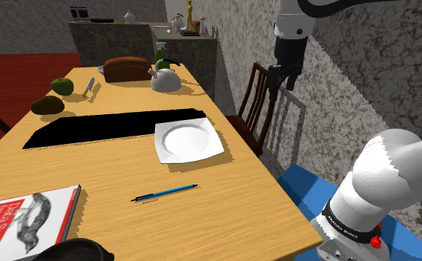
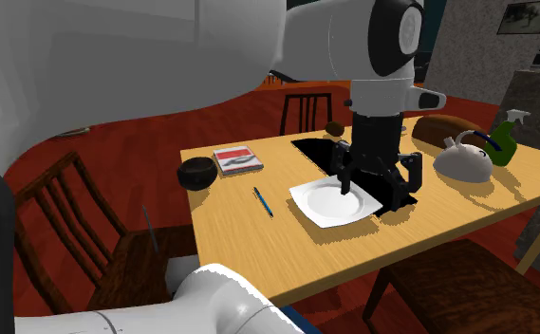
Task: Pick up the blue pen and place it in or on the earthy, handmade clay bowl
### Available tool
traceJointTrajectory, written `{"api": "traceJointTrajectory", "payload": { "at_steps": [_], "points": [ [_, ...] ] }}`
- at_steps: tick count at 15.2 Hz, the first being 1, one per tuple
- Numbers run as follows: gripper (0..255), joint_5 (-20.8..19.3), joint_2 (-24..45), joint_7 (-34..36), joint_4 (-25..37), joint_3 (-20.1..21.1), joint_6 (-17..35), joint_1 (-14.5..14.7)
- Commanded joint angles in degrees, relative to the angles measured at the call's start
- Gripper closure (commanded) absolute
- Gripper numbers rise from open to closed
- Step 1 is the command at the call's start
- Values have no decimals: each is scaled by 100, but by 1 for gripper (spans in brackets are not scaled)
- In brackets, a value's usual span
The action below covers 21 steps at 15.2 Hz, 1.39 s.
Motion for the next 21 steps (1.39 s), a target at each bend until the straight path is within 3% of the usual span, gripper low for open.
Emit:
{"api": "traceJointTrajectory", "payload": {
  "at_steps": [1, 21],
  "points": [
    [0, 0, 0, 0, 0, 0, 0, 0],
    [0, 296, 3035, -1616, 724, 1060, 2154, 1535]
  ]
}}
